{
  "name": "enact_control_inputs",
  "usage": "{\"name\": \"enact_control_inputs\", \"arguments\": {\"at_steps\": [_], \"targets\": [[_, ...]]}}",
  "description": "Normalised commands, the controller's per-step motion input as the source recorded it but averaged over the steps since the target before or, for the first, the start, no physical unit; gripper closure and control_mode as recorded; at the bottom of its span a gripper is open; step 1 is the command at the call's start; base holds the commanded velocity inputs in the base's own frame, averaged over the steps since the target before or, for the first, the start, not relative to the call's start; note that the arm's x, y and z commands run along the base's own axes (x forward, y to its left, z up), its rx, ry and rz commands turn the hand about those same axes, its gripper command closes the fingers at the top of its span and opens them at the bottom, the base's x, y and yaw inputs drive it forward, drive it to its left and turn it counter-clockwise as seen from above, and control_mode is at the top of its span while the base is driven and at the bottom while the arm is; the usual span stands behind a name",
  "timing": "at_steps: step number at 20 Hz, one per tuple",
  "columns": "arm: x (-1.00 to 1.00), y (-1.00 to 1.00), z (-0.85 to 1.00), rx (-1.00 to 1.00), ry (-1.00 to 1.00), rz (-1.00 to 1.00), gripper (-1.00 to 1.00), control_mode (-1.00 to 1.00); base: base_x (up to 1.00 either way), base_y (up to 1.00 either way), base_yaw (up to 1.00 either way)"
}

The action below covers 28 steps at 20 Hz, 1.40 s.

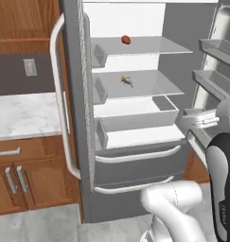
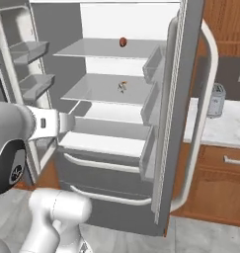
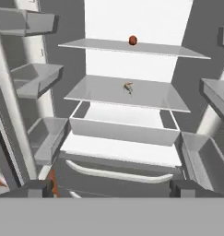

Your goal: Transport the fish and onion to the fridge. Place the fish on the rack containing meat and place the onion on the rack containing the vegetable, ensuring meats and vegetables are on different racks.

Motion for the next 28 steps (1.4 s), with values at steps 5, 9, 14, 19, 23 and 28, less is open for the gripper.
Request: {"name": "enact_control_inputs", "arguments": {"at_steps": [5,9,14,19,23,28], "targets": [[0.0,0.0,0.0,0.0,0.0,0.0,-1.0,1.0,-1.0,0.08,0.0],[0.0,0.0,0.0,0.0,0.0,0.0,-1.0,1.0,-1.0,0.07,0.0],[0.0,0.0,0.0,0.0,0.0,0.0,-1.0,1.0,-1.0,0.12,0.0],[0.0,0.0,0.0,0.0,0.0,0.0,-1.0,1.0,-1.0,0.06,0.0],[0.0,0.0,0.0,0.0,0.0,0.0,-1.0,1.0,-1.0,0.2,0.0],[0.0,0.0,0.0,0.0,0.0,0.0,-1.0,1.0,-1.0,0.27,0.0]]}}
